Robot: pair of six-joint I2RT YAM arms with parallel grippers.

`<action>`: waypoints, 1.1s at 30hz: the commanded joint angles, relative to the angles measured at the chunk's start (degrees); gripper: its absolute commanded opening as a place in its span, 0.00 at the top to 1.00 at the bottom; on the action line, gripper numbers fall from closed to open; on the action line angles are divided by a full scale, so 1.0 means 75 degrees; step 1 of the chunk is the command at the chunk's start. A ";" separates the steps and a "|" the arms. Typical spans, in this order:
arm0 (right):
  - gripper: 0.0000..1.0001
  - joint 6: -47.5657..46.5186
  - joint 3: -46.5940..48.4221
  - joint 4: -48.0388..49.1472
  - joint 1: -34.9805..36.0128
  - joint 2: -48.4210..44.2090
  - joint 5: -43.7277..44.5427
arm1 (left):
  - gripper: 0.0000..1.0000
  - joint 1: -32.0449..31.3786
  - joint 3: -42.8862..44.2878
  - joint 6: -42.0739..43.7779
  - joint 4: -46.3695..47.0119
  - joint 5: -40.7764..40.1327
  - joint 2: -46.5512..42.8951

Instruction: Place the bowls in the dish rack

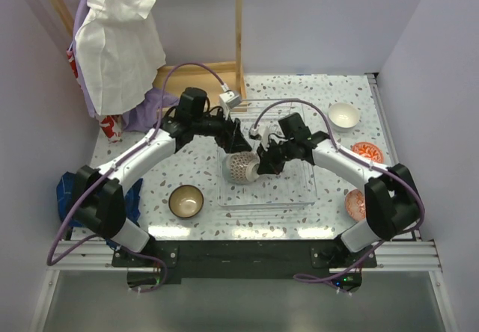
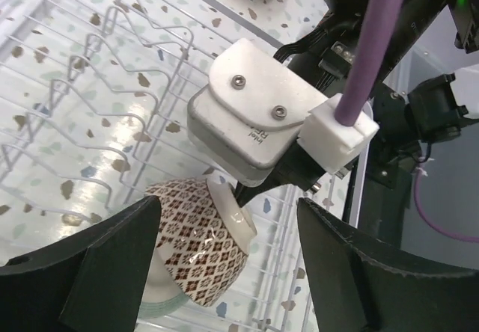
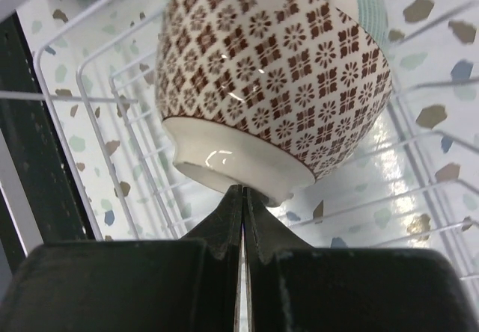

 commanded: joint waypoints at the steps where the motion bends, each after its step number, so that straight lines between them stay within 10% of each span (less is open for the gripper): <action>1: 1.00 0.0253 0.0738 0.0663 0.0215 0.0323 -0.0077 | 0.21 0.0200 0.0202 0.0708 -0.0282 -0.0858 -0.0503; 14: 1.00 0.0593 0.1841 0.0992 0.1130 0.1378 0.0485 | 0.21 0.0776 -0.0876 0.1270 -0.0844 -0.3107 -0.1828; 25: 1.00 0.0267 0.2451 -0.0378 0.1213 0.0573 0.1223 | 0.07 0.0822 -0.1392 0.5182 -0.3725 -0.4048 -0.3734; 29: 0.60 0.0242 0.1959 -0.0941 0.1013 -0.0483 0.1867 | 0.05 0.0822 -0.1533 0.7174 -0.5177 -0.3474 -0.4348; 33: 0.45 0.0932 0.1502 -0.1257 0.0651 -0.1070 0.2408 | 0.10 0.0822 -0.1767 0.8860 -0.6746 -0.3076 -0.4383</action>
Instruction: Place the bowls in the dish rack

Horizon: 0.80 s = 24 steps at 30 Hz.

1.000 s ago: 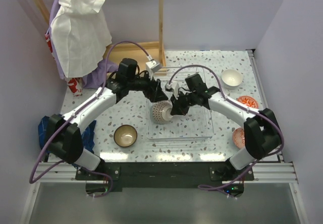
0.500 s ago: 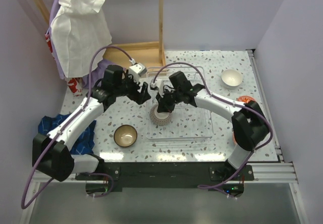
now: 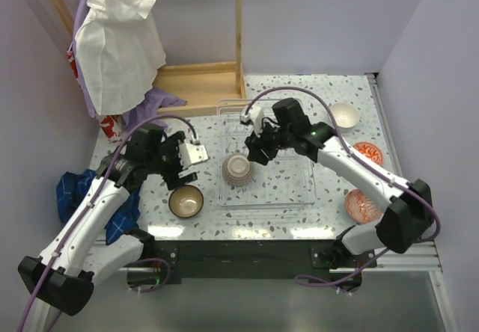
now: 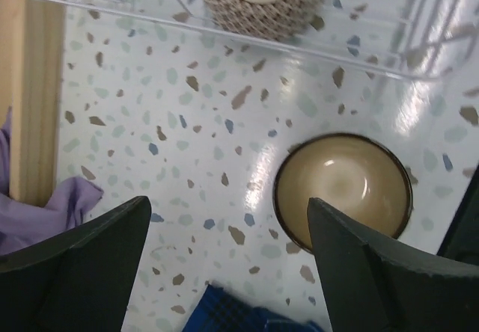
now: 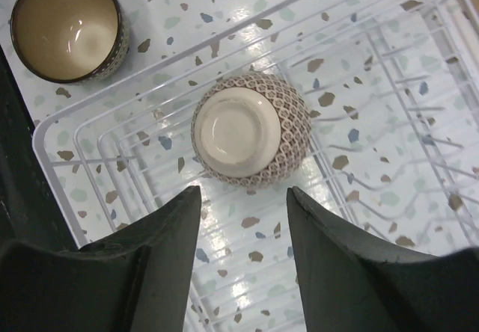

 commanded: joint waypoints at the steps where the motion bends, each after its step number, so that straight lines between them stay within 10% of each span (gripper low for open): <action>1: 0.44 0.0917 -0.0378 -0.0585 -0.0741 -0.0636 0.0654 | 0.11 0.0036 -0.0417 0.2677 -0.2113 0.0847 0.0061; 24: 0.43 0.0980 -0.1680 -0.0878 -0.3359 -0.2348 0.1239 | 0.23 -0.1345 -0.2469 0.2317 -0.1319 0.1026 0.0038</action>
